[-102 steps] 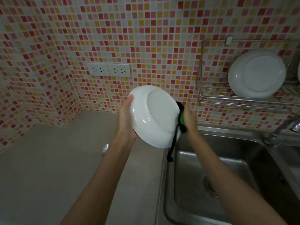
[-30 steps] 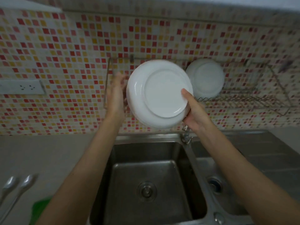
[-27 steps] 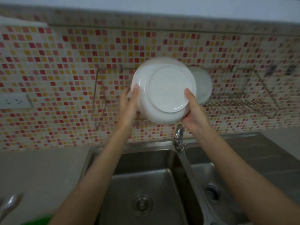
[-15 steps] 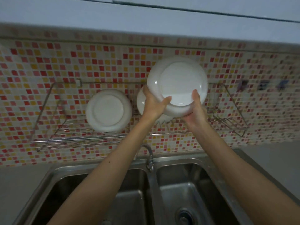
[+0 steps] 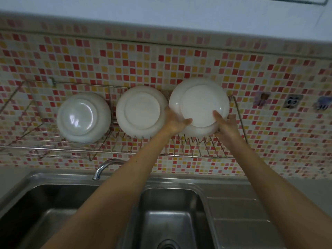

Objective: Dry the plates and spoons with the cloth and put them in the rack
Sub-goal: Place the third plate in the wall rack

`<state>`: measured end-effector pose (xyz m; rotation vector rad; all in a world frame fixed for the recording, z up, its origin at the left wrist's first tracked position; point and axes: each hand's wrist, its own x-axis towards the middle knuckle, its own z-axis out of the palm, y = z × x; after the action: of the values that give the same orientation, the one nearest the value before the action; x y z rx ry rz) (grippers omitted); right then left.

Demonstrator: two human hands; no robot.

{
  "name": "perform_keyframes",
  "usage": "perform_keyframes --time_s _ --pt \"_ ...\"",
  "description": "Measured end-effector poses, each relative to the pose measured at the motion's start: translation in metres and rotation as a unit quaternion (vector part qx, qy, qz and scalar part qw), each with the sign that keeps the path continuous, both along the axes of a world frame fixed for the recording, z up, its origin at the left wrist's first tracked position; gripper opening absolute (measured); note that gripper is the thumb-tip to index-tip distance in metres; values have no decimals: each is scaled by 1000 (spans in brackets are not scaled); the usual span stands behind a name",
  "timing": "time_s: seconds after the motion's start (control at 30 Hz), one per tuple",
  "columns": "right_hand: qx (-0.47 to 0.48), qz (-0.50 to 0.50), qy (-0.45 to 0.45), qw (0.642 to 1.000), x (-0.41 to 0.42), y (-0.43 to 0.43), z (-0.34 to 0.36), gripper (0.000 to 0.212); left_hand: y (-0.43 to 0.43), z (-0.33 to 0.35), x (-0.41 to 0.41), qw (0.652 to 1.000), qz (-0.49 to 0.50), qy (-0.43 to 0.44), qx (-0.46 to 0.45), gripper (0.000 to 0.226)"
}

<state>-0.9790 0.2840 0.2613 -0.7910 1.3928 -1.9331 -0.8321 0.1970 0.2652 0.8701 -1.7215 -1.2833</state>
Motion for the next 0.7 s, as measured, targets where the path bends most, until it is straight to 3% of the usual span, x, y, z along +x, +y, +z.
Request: perform_keyframes --time_s 0.17,0.57,0.7 --pt "39 20 21 999 -24 -8 -13 75 -10 -14 -14 993 17 -118 12 95" --pt "111 36 11 993 -42 -31 -24 69 -18 -27 -29 979 58 -192 26 86" --pt "116 20 14 993 -42 -34 -25 72 -16 -26 -30 977 49 -206 17 73"
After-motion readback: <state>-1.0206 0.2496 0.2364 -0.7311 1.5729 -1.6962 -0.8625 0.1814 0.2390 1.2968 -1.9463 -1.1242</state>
